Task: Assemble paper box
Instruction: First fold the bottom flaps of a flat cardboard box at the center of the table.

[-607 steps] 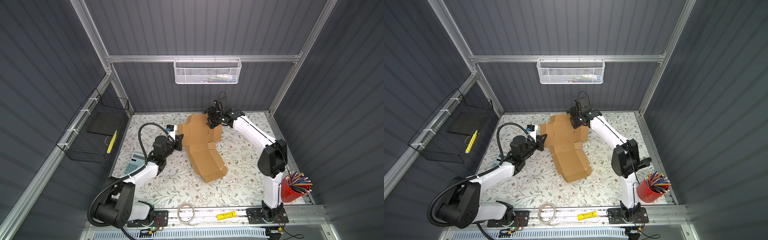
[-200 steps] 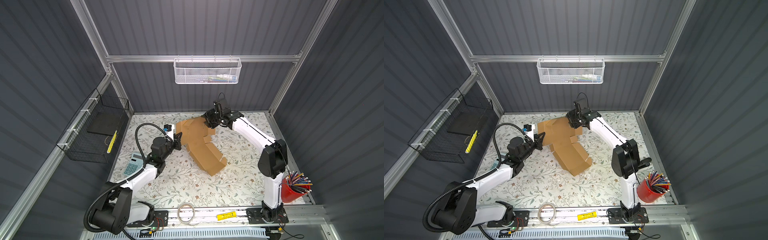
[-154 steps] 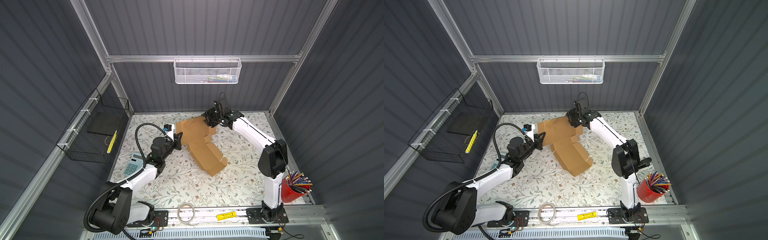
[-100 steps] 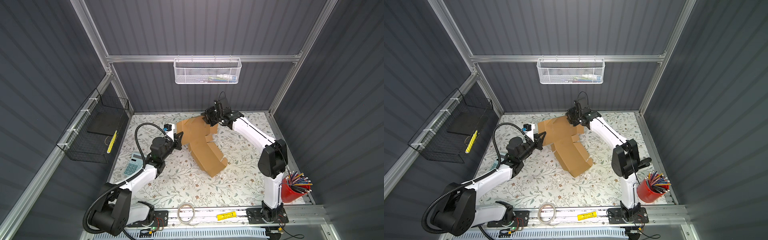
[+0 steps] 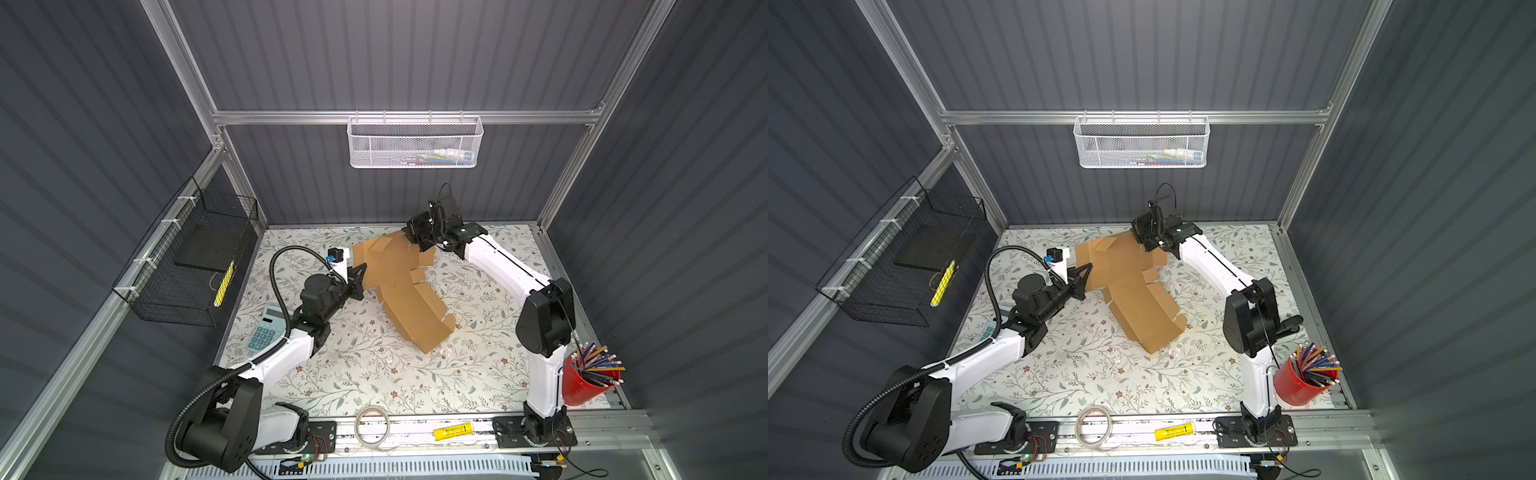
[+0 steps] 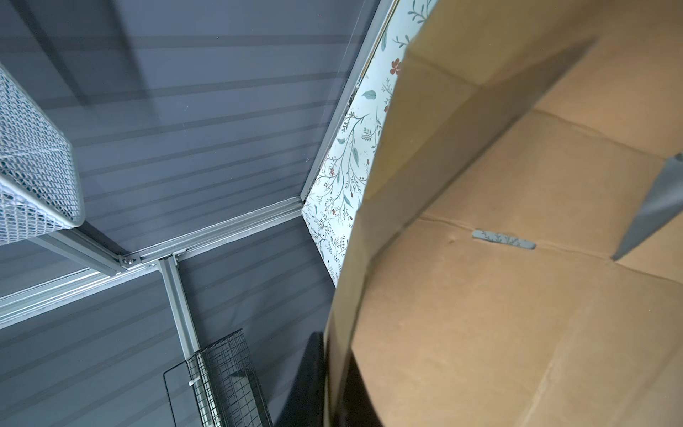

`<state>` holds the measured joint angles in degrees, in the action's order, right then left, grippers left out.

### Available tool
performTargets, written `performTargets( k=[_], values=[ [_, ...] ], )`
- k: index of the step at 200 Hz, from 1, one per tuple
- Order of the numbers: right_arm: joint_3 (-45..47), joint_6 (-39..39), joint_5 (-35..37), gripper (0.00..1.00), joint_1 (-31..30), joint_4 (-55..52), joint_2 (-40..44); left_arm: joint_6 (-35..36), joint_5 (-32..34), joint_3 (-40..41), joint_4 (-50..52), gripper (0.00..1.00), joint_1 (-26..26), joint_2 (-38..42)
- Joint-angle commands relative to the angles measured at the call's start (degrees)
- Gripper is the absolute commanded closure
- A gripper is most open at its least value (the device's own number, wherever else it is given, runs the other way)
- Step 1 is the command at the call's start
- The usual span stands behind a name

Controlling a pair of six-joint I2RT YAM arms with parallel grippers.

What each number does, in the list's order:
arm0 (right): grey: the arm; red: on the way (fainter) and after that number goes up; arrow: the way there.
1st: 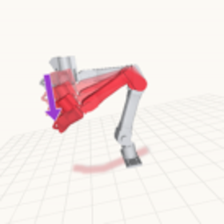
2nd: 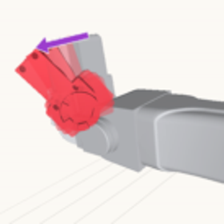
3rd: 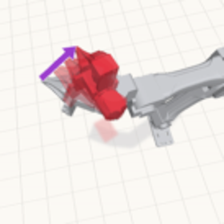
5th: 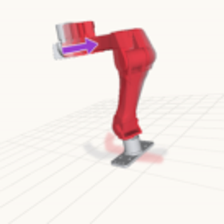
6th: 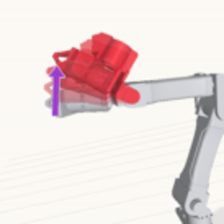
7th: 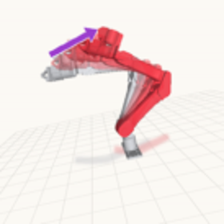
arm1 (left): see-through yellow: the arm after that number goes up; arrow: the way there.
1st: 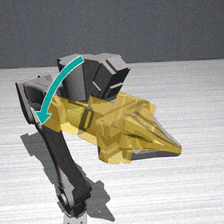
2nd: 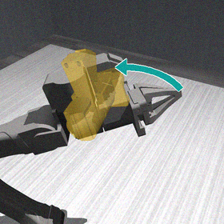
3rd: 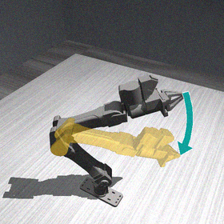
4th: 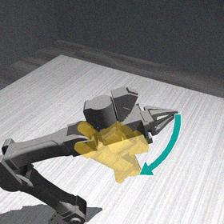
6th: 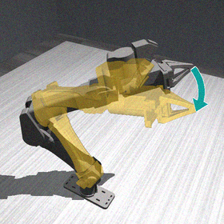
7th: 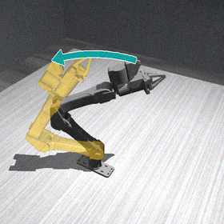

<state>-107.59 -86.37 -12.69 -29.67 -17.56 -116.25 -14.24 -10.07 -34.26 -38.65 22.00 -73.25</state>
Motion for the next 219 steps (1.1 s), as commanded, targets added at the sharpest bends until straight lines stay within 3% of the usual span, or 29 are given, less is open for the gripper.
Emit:
performTargets(
  k=[1,31,74,127,219],
  values=[
    [2.21,0.81,0.13,0.93,0.16,2.18,0.82,-0.69,0.84,0.29,-0.93,0.88,0.24,-0.05],
    [3.92,0.77,0.12,0.94,0.31,4.55,1.71,-0.53,1.01,0.34,1.34,0.69,0.24,0.6],
    [8.04,0.65,-0.23,0.97,0.16,8.54,3.78,-0.81,3.08,1.65,5.8,0.54,0.24,4.24],
    [14.35,1.19,-1.5,0.98,0.27,13.84,6.67,-0.74,6.96,0.22,16.0,0.45,0.23,9.9],
    [22.54,6.22,-2.22,0.98,0.49,19.07,10.82,-1.05,6.44,-2.84,28.36,0.33,0.19,12.98]
  ],
)
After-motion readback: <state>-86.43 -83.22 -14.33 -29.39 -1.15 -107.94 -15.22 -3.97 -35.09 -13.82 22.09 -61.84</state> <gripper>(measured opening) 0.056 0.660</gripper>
